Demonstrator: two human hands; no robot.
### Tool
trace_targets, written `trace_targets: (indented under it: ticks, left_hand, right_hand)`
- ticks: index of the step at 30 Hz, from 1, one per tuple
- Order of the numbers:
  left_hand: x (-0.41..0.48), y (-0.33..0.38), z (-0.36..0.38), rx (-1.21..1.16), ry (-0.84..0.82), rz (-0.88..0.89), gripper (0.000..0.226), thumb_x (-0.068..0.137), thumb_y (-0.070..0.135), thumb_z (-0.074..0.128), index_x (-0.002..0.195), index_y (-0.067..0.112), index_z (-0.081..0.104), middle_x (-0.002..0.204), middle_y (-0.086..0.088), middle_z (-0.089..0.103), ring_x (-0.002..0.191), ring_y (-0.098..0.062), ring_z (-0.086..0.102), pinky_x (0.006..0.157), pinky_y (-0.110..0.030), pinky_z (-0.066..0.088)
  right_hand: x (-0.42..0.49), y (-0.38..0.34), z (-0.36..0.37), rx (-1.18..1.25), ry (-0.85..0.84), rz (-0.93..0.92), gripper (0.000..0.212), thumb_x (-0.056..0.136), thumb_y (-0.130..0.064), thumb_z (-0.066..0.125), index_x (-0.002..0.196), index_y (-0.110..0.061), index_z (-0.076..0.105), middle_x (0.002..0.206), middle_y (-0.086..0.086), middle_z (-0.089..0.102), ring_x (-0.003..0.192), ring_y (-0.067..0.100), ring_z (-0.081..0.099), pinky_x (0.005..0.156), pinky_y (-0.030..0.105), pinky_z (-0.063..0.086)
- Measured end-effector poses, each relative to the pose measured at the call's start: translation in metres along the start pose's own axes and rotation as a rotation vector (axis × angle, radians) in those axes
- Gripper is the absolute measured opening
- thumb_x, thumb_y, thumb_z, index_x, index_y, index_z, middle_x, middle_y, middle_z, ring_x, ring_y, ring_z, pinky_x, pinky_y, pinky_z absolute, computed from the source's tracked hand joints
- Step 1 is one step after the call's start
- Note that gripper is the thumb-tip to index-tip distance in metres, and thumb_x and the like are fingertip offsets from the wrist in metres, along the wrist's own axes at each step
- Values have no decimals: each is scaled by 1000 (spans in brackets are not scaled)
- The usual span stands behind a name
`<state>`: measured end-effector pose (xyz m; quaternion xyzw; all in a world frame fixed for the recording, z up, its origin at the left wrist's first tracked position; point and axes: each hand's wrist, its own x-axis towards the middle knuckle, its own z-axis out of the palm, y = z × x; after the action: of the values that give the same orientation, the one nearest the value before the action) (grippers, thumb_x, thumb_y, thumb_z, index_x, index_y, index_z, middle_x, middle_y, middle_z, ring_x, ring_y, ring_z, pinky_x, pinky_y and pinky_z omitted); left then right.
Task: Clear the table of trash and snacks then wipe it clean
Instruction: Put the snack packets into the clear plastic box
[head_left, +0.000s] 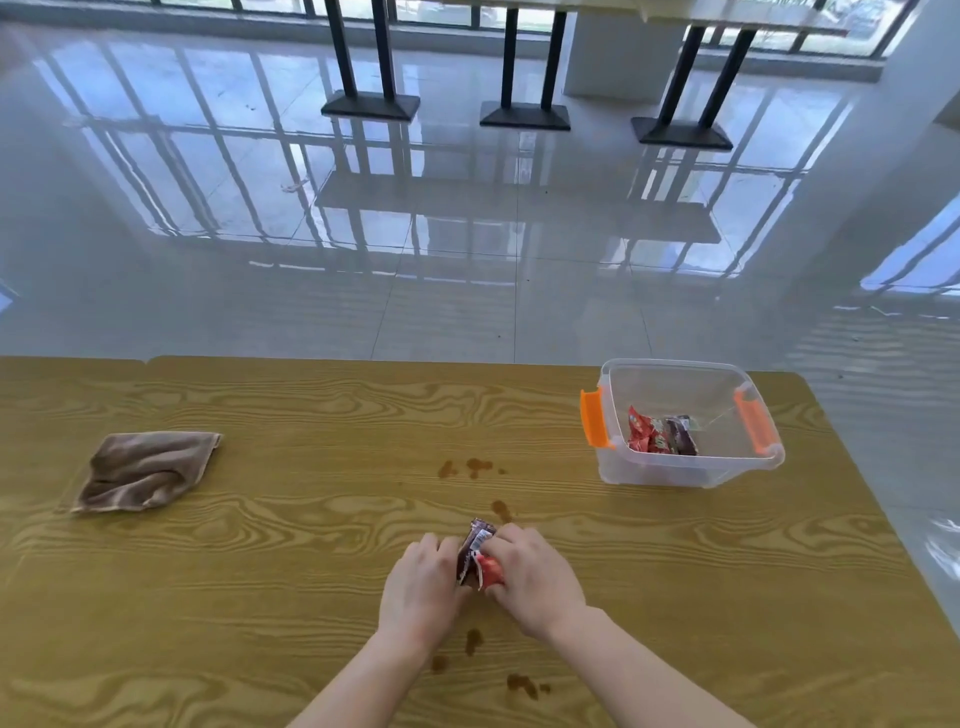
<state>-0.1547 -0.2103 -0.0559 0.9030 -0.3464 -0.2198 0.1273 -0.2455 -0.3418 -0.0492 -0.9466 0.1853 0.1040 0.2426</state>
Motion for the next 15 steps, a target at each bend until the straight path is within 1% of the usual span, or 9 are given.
trace_targets:
  ticks: [3, 6, 10, 15]
  left_hand:
    - [0, -3, 5, 14, -7, -4, 33, 87, 32, 60, 119, 25, 53, 111, 2, 54, 107, -20, 53, 88, -33, 46]
    - [1, -5, 10, 5, 12, -22, 32, 88, 27, 56, 120, 25, 55, 111, 3, 54, 107, -19, 52, 89, -32, 46]
    - [3, -6, 10, -24, 39, -44, 33, 88, 26, 57, 121, 26, 56, 110, 4, 55, 106, -17, 51, 90, -30, 45]
    - [2, -5, 6, -46, 70, -47, 32, 88, 24, 56, 120, 25, 57, 106, 6, 56, 102, -15, 52, 86, -28, 45]
  right_hand:
    - [1, 1, 6, -46, -23, 20, 30, 87, -28, 66, 115, -23, 58, 122, -5, 53, 110, 21, 45, 91, 37, 48]
    - [2, 4, 9, -91, -32, 35, 26, 88, -31, 67, 110, -21, 57, 119, -4, 50, 110, 21, 44, 87, 39, 51]
    - [3, 10, 12, -121, -42, 68, 15, 94, -27, 57, 101, -14, 58, 116, 2, 47, 110, 23, 43, 85, 39, 51]
    - [6, 12, 13, -109, -14, 50, 19, 97, -24, 52, 98, -10, 64, 109, 2, 49, 103, 23, 45, 89, 36, 47]
